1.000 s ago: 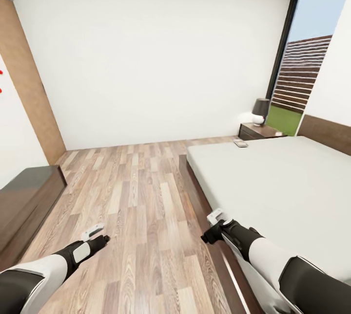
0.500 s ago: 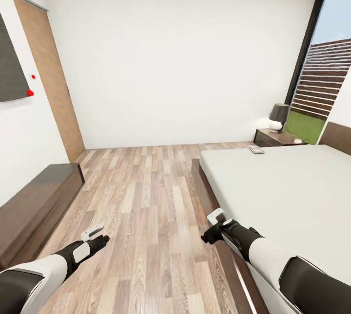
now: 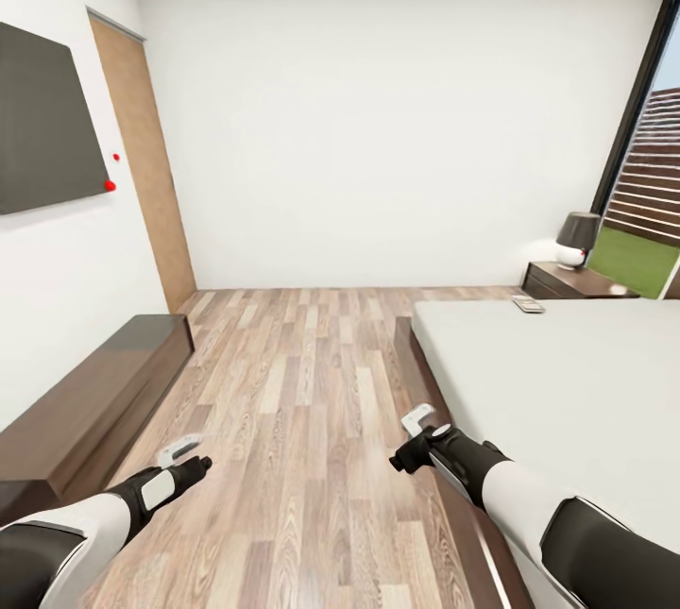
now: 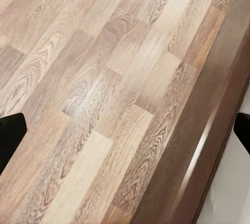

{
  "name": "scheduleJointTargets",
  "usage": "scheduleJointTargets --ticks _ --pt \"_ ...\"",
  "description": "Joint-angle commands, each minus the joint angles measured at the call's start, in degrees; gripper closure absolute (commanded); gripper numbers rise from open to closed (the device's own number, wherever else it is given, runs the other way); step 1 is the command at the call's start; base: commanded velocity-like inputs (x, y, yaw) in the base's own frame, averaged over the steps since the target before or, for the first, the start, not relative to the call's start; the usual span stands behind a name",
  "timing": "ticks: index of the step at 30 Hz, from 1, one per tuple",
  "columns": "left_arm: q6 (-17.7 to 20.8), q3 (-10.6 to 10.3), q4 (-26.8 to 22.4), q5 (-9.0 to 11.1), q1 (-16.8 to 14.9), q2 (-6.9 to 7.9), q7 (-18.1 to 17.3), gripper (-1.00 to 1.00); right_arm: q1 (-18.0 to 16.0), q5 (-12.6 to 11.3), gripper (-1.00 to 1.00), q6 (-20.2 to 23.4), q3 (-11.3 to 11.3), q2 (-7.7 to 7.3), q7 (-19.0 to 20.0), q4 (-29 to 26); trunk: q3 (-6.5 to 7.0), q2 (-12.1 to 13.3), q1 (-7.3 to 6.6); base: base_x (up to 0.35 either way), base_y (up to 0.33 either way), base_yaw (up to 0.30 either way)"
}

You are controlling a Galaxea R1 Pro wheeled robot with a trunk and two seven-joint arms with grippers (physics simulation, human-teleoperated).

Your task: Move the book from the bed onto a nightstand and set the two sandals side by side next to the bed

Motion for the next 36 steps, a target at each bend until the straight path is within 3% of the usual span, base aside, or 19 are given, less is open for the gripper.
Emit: scheduleJointTargets --ticks 1,28,36 --pt "0.2 -0.5 0.1 0.5 -0.1 -0.01 0.0 -1.00 -0.1 -0.6 -1.00 0.3 0.4 -0.02 0.0 -0.1 0.17 0.4 -0.21 0.000 0.000 0.200" --pt "0.2 -0.4 0.1 0.5 -0.1 -0.02 0.0 -1.00 -0.1 -0.6 -1.00 0.3 0.3 -0.11 0.0 -0.1 6.86 11.2 -6.14 0.000 0.000 0.200" --pt "0.2 -0.5 0.1 0.5 -0.1 -0.01 0.0 -1.00 -0.1 -0.6 -1.00 0.3 0.3 -0.18 0.0 -0.1 7.74 12.0 -6.58 0.000 0.000 0.192"
